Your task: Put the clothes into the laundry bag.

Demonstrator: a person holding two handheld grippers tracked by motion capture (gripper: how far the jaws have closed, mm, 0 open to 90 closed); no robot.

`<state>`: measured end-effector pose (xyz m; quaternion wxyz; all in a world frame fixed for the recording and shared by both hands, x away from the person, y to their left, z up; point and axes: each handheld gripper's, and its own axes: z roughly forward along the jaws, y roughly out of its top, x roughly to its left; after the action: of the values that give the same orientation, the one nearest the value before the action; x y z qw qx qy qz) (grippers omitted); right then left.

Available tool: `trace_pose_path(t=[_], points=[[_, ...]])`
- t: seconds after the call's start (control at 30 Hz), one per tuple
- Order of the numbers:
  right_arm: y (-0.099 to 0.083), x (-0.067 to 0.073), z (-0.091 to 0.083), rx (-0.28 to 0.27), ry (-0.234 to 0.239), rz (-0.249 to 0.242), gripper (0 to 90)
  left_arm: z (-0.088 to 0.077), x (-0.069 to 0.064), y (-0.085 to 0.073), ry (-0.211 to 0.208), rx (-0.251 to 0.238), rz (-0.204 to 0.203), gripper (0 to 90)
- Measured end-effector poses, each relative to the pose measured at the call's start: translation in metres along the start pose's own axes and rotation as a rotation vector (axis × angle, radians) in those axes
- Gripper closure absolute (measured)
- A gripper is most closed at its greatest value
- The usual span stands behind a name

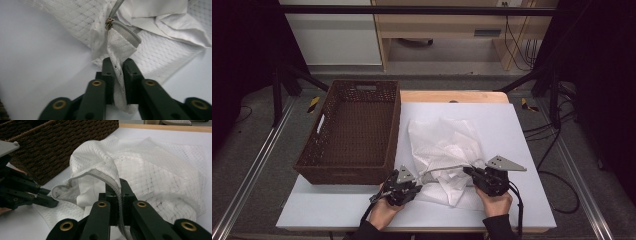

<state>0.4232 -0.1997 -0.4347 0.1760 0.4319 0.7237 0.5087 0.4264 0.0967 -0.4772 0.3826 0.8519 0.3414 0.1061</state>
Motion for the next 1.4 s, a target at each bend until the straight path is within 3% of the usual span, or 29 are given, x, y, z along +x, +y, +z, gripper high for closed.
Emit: trace_pose_path(t=[0.2, 0.37, 0.47, 0.67, 0.9, 1.1, 1.2, 1.33, 1.4], points=[[0.001, 0.002, 0.0, 0.014, 0.003, -0.011, 87.8, -0.021, -0.016, -0.013, -0.008, 0.011, 0.036, 85.1], [0.0, 0.007, 0.007, 0.047, -0.008, -0.041, 83.3, -0.019, -0.017, -0.025, -0.03, -0.003, 0.026, 85.0], [-0.001, 0.009, 0.008, 0.058, -0.02, -0.054, 75.4, -0.019, -0.015, -0.026, -0.035, -0.011, 0.021, 84.8], [-0.003, 0.012, 0.006, 0.073, -0.055, -0.078, 52.0, -0.018, -0.016, -0.025, -0.031, -0.002, 0.054, 84.1], [-0.006, 0.013, -0.004, 0.079, -0.056, -0.074, 37.8, -0.018, -0.016, -0.026, -0.028, -0.007, 0.065, 84.0], [-0.011, 0.022, -0.017, 0.083, -0.069, -0.1, 33.8, -0.017, -0.019, -0.026, -0.009, -0.007, 0.077, 83.9], [-0.013, 0.024, -0.024, 0.087, -0.079, -0.089, 35.1, -0.017, -0.018, -0.026, -0.014, -0.007, 0.074, 83.9], [-0.017, 0.024, -0.033, 0.095, -0.065, -0.072, 40.9, -0.017, -0.019, -0.026, -0.008, -0.009, 0.079, 83.9], [-0.02, 0.027, -0.034, 0.107, -0.037, -0.062, 43.1, -0.017, -0.019, -0.026, -0.011, -0.007, 0.077, 83.9]])
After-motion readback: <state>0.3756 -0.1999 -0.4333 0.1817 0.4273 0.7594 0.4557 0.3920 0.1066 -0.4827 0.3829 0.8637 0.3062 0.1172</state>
